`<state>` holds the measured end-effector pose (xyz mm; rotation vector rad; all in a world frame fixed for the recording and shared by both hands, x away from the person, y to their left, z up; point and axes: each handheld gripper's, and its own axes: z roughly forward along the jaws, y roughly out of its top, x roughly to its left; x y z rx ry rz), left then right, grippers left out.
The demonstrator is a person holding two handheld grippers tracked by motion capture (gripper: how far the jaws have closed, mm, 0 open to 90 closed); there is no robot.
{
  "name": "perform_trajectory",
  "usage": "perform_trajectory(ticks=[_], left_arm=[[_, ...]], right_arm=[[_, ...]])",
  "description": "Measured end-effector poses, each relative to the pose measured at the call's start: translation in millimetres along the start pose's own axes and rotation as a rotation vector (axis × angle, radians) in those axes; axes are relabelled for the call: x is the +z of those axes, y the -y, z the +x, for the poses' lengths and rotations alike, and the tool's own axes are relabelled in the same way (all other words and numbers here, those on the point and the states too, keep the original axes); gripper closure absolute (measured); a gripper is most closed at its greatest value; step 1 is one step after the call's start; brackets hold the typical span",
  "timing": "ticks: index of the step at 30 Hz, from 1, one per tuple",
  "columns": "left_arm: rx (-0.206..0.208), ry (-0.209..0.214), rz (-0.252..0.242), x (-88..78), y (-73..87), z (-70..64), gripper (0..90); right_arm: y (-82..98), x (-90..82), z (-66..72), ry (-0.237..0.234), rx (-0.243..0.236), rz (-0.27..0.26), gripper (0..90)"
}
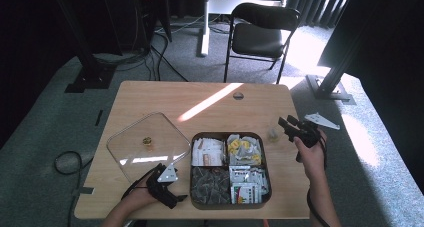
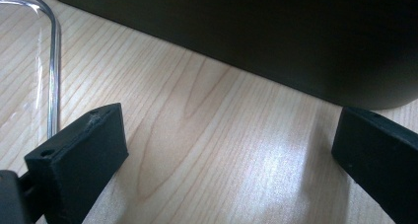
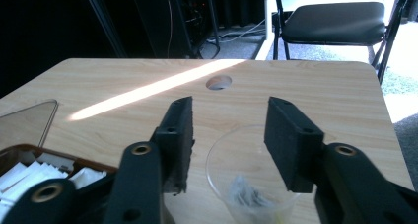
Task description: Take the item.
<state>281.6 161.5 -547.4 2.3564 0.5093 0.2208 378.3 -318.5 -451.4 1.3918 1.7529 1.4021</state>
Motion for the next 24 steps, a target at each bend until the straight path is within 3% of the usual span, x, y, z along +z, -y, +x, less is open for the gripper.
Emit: perform_trajectory(ticks=[10, 24], left_arm=[[0.000, 0.000, 0.000, 0.0, 0.0, 0.0, 0.2], [0.000, 0.000, 0.000, 0.1, 0.0, 0.0, 0.2]], right_arm=[[13.8, -15.5, 6.0, -0.013, -0.026, 0.015, 40.8], [32.9, -26.2, 11.1, -0.023, -0.060, 0.037, 31.6]])
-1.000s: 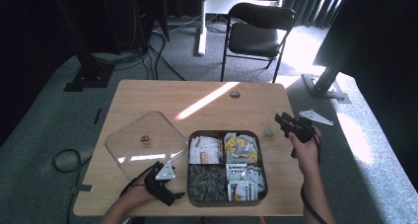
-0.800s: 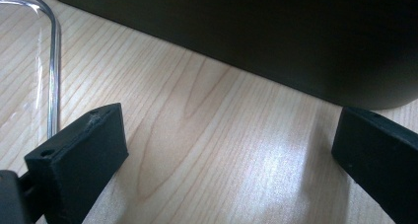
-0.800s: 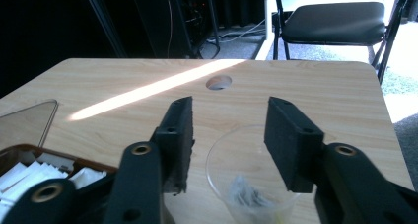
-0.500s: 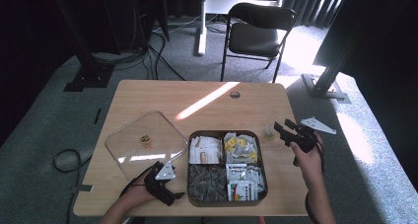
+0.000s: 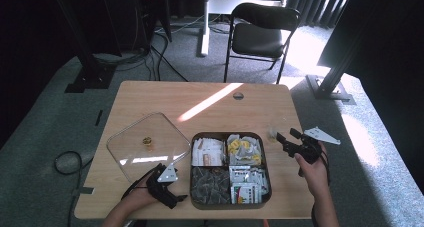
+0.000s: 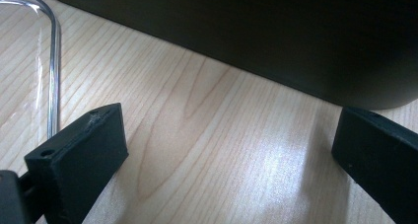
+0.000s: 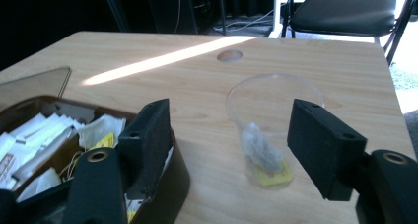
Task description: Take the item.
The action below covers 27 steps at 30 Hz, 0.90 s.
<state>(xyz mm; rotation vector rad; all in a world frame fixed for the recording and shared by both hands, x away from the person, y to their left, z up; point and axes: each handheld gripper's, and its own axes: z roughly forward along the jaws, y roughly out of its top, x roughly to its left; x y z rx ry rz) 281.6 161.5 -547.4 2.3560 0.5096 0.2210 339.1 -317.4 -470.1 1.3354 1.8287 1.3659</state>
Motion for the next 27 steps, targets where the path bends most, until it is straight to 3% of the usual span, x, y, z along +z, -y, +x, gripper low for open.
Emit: perform_trajectory(ticks=[13, 27], left_arm=[[-0.001, 0.000, 0.000, 0.0, 0.0, -0.1, 0.2], [-0.001, 0.000, 0.000, 0.0, 0.0, -0.1, 0.2]], right_arm=[[28.2, -3.2, 1.7, -0.035, -0.010, 0.052, 19.8], [58.0, -0.9, 0.1, -0.049, -0.002, 0.136, 17.2]])
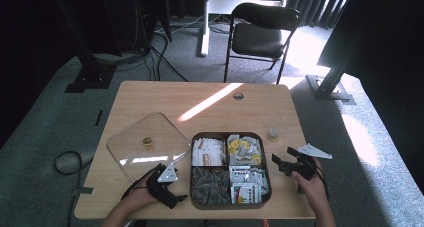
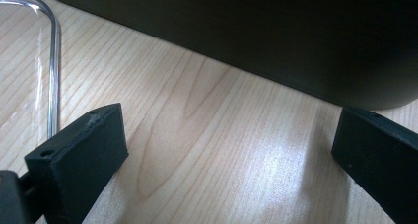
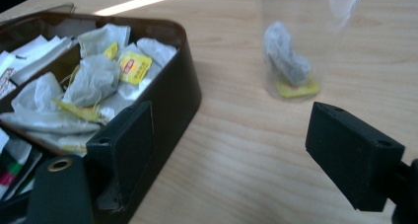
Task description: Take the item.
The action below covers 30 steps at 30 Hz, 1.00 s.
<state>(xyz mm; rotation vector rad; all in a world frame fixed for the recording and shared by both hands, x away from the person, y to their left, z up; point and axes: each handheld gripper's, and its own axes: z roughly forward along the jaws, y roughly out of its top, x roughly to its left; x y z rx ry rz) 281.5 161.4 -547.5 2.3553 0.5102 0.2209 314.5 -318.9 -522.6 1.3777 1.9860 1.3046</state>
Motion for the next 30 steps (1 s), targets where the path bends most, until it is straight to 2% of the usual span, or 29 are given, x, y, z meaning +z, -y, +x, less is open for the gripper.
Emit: perform_trajectory(ticks=[3, 9, 16, 20, 30], left_arm=[[-0.001, -0.001, 0.001, 0.1, -0.1, -0.1, 0.2], [-0.001, -0.001, 0.001, 0.0, -0.2, -0.2, 0.2], [-0.001, -0.002, 0.001, 0.0, -0.2, -0.2, 0.2], [-0.001, -0.002, 0.001, 0.0, -0.2, -0.2, 0.2], [-0.007, -0.007, 0.003, 0.2, -0.5, -1.0, 0.1]], right_arm=[[2.8, 0.2, 0.1, -0.006, -0.004, 0.012, 16.6], [16.2, 3.6, 2.3, -0.018, -0.018, 0.078, 16.1], [25.2, 7.1, 6.0, -0.025, -0.033, 0.129, 14.5], [28.3, 7.6, 9.8, -0.043, -0.073, 0.162, 14.5], [29.4, 10.7, 15.8, -0.035, -0.158, 0.231, 14.1]])
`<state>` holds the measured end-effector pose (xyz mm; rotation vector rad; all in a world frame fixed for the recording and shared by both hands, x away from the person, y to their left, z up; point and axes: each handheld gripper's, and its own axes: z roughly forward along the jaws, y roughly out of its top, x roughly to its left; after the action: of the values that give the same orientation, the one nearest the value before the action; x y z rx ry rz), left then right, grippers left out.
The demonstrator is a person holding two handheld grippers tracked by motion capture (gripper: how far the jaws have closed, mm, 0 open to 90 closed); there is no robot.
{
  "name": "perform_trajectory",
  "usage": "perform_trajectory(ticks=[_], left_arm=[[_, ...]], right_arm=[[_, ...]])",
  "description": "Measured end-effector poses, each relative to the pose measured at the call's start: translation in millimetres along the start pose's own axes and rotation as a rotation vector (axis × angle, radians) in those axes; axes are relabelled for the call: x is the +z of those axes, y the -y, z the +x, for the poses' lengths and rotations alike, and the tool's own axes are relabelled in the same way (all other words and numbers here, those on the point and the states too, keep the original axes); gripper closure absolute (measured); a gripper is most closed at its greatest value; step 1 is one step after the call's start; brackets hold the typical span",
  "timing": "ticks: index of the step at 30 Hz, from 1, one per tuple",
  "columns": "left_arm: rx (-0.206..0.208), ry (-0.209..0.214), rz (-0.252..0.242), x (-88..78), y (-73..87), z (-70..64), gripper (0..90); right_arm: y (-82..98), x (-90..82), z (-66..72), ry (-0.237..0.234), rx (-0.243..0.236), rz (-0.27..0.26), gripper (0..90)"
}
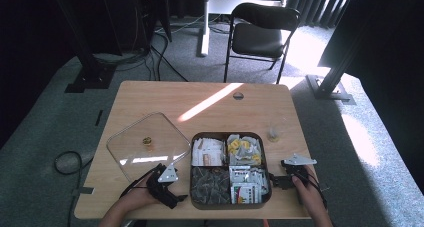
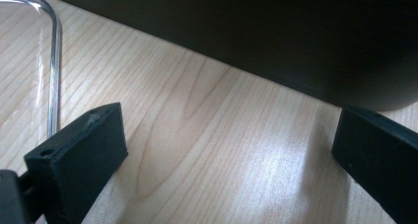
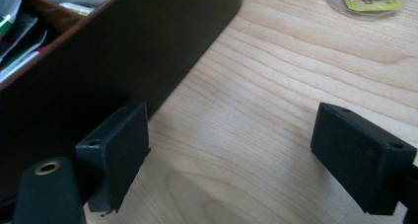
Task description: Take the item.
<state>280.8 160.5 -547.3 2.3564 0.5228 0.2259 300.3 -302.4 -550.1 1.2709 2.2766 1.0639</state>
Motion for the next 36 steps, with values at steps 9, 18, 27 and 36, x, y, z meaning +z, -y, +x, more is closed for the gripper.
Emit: perform_trajectory(ticks=[9, 18, 27, 36], left_arm=[[-0.016, -0.015, 0.000, 0.6, -0.7, -1.8, 0.1], [-0.017, -0.016, -0.002, 0.7, -0.7, -1.9, 0.1], [-0.012, -0.013, -0.001, 0.4, -0.5, -1.5, 0.1], [-0.012, -0.015, 0.009, -0.8, -0.6, -1.8, 0.2]], right_arm=[[-1.0, 2.5, 3.2, 0.021, -0.071, 0.023, 13.4], [-1.1, 2.6, 3.2, 0.024, -0.068, 0.026, 12.4], [-1.1, 2.7, 3.1, 0.024, -0.069, 0.025, 12.4], [-1.0, 2.6, 3.1, 0.024, -0.069, 0.026, 12.4]])
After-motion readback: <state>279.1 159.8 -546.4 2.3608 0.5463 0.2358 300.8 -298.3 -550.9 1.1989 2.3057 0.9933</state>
